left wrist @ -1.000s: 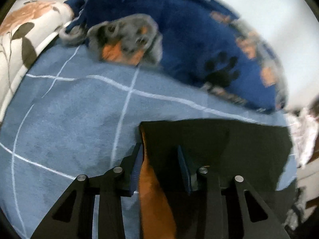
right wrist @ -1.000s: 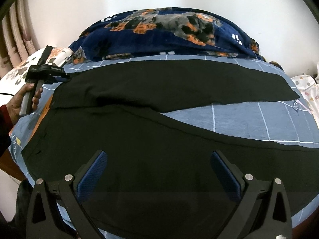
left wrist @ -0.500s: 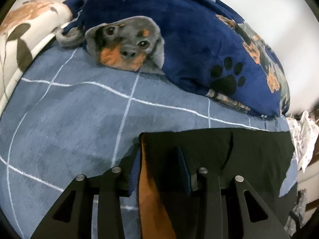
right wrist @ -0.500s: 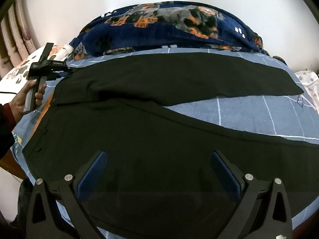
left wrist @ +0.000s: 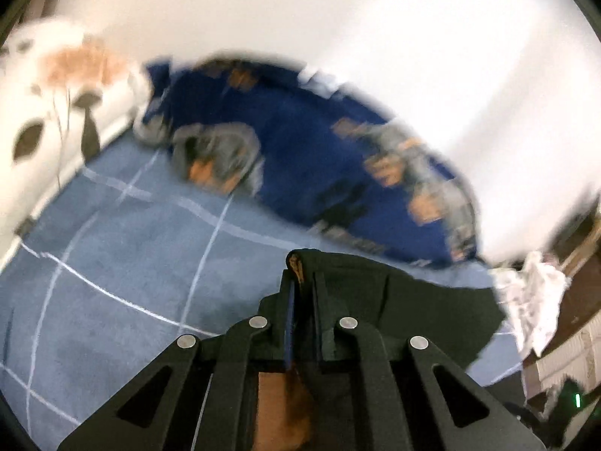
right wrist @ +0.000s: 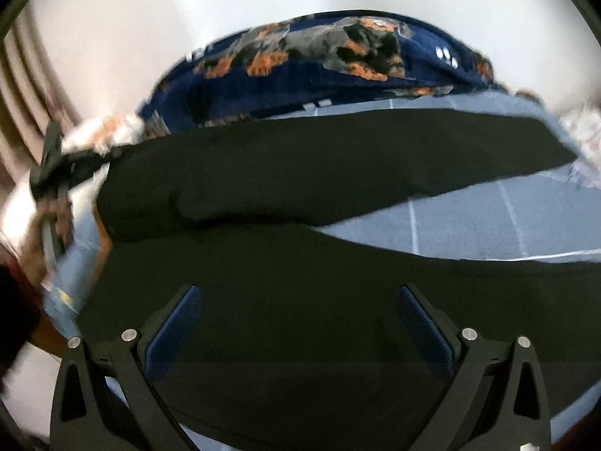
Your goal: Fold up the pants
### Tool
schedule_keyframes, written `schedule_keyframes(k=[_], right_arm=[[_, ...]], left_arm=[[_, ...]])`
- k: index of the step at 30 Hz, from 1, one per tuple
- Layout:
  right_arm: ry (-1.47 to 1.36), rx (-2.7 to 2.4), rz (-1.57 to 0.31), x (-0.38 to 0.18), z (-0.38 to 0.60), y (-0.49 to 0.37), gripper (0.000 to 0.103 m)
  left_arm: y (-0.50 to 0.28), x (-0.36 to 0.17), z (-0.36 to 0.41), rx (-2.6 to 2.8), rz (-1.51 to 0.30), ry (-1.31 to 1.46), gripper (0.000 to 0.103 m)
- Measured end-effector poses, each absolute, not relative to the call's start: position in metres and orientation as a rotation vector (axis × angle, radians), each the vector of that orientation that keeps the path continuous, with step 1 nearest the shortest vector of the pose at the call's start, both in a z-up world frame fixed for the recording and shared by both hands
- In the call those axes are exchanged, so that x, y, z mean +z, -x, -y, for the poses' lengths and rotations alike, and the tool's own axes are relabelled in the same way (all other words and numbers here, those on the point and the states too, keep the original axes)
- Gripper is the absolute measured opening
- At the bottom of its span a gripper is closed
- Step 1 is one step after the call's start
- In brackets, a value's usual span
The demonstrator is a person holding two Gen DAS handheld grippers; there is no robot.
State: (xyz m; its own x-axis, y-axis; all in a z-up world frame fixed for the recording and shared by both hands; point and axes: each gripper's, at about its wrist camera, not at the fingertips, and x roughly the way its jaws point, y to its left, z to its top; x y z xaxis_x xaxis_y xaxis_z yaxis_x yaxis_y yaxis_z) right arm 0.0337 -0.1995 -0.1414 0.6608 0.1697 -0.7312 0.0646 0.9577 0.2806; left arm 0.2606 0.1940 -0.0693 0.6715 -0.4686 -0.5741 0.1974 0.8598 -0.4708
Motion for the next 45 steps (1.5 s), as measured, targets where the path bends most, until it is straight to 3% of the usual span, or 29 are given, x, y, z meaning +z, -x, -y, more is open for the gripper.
schedule_keyframes(k=[8, 16, 20, 22, 23, 26, 37, 45], right_arm=[[-0.912, 0.321, -0.852, -0.147, 0.244, -0.094, 0.103], [-1.064, 0.400, -0.859, -0.131, 0.247, -0.162, 0.103], [-1.113, 0.356, -0.916, -0.145, 0.255, -0.187, 0.096], [-1.100, 0.331, -0.938, -0.152, 0.260, -0.196, 0.078], [-1.106, 0.310, -0.953, -0.158, 0.265, -0.198, 0.065], [-1.165, 0.275, -0.990, -0.176, 0.279, -0.201, 0.007], [-1.023, 0.302, -0.876, -0.154, 0.265, -0.088, 0.006], [-1.069, 0.242, -0.994, -0.199, 0.248, -0.008, 0.006]], left_arm=[[-0.161, -0.021, -0.175, -0.507, -0.584, 0.311, 0.008], [-0.085, -0.034, -0.167, -0.561, -0.614, 0.349, 0.008], [-0.067, -0.047, -0.168, -0.561, -0.665, 0.404, 0.009], [-0.062, -0.054, -0.170, -0.557, -0.690, 0.428, 0.009], [-0.059, -0.056, -0.170, -0.555, -0.699, 0.434, 0.009], [-0.055, -0.062, -0.171, -0.535, -0.722, 0.431, 0.009], [-0.053, -0.074, -0.185, -0.412, -0.813, 0.373, 0.010], [-0.040, -0.087, -0.191, -0.362, -0.857, 0.337, 0.012]])
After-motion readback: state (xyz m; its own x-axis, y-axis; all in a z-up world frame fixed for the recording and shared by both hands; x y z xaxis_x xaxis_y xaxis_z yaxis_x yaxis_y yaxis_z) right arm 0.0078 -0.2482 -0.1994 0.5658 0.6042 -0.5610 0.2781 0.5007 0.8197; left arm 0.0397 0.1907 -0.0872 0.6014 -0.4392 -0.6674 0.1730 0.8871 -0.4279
